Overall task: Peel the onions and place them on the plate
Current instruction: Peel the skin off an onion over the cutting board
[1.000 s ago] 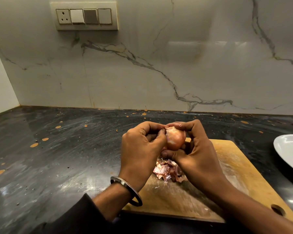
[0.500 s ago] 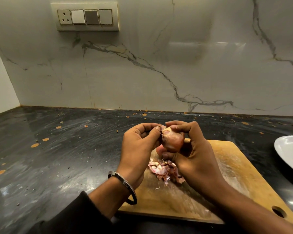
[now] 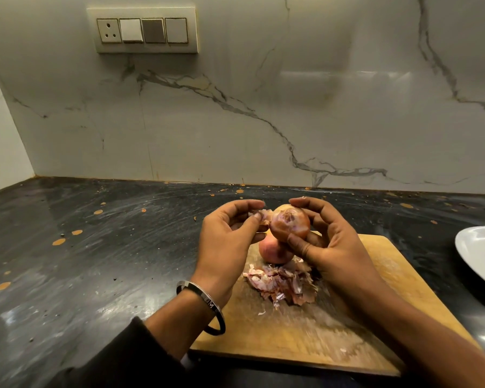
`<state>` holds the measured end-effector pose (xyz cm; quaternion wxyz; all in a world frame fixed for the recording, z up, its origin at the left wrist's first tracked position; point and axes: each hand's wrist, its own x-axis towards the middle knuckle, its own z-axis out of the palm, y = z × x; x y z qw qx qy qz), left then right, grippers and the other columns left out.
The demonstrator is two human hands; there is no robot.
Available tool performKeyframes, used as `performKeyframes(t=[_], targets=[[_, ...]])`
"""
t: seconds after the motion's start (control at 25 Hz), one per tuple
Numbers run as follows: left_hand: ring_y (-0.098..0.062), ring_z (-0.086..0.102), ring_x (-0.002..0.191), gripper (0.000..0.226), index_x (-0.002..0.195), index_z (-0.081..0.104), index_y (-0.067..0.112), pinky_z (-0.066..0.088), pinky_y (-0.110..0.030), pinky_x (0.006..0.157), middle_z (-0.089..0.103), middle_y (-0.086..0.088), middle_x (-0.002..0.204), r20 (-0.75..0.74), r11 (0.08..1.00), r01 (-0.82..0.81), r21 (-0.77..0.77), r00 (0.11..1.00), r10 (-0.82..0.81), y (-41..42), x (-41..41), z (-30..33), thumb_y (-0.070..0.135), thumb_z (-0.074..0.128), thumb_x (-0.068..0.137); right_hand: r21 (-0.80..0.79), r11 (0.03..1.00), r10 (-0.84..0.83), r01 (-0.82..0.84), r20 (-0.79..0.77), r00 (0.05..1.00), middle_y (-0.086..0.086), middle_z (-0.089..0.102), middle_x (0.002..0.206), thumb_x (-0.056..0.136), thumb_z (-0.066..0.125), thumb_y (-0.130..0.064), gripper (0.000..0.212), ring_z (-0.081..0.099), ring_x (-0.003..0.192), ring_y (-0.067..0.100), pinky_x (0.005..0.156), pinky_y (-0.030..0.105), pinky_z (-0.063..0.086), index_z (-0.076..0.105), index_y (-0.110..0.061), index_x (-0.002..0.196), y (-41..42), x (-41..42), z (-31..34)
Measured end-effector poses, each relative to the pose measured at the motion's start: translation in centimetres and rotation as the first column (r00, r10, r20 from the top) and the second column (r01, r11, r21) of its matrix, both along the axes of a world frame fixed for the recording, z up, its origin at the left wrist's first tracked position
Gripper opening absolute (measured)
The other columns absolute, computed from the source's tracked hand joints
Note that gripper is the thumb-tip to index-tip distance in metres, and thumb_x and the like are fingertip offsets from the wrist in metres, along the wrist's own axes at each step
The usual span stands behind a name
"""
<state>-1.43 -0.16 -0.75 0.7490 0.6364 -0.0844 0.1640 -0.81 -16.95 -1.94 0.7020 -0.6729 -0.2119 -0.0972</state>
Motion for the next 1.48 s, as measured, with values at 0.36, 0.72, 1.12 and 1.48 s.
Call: performKeyframes(t=[0.36,0.72,1.12,1.48], targets=[[-0.020,0.073,0.089,0.016,0.100,0.074,0.006,0.060,-0.025,0.070,0.076,-0.008,0.093,-0.036,0.997,0.076,-0.016,0.996,-0.076,-0.17,-0.26,0.18,0.003,0.068,0.086,-0.050,0.999,0.005,-0.003,0.036,0.999,0.001,0.066,0.123,0.079,0.076,0.005,0.054,0.073,0.102,0.018,0.081,0.029,0.060,0.061,-0.024,0.121,0.11,-0.32,-0.19],[-0.018,0.074,0.087,0.015,0.096,0.073,0.006,0.059,-0.023,0.071,0.076,-0.009,0.091,-0.010,0.999,0.032,-0.017,0.999,-0.032,-0.32,-0.38,-0.02,-0.002,0.062,0.090,-0.027,1.000,0.017,-0.015,0.072,0.997,0.002,0.068,0.118,0.066,0.078,-0.011,0.056,0.074,0.097,0.018,0.075,0.024,0.060,0.062,-0.023,0.117,0.39,-0.79,-0.03],[-0.015,0.074,0.083,0.011,0.096,0.073,0.007,0.058,-0.020,0.067,0.077,-0.007,0.088,-0.027,0.999,-0.002,-0.039,1.000,0.000,-0.04,-0.49,-0.25,0.003,0.065,0.089,-0.095,0.995,-0.008,0.018,0.106,0.994,-0.009,0.072,0.112,0.070,0.080,-0.004,0.054,0.070,0.104,0.010,0.078,0.020,0.058,0.062,-0.026,0.115,0.75,-0.98,-0.05],[-0.007,0.058,0.062,0.021,0.100,0.067,0.011,0.052,-0.017,0.057,0.062,-0.012,0.082,-0.123,0.996,0.090,-0.009,0.988,-0.091,-0.30,-0.04,-0.17,0.003,0.048,0.100,0.236,0.952,0.221,-0.192,-0.103,0.970,0.013,0.071,0.120,0.079,0.068,0.001,0.049,0.071,0.108,0.029,0.077,0.029,0.060,0.064,-0.018,0.124,0.30,-0.14,0.35]])
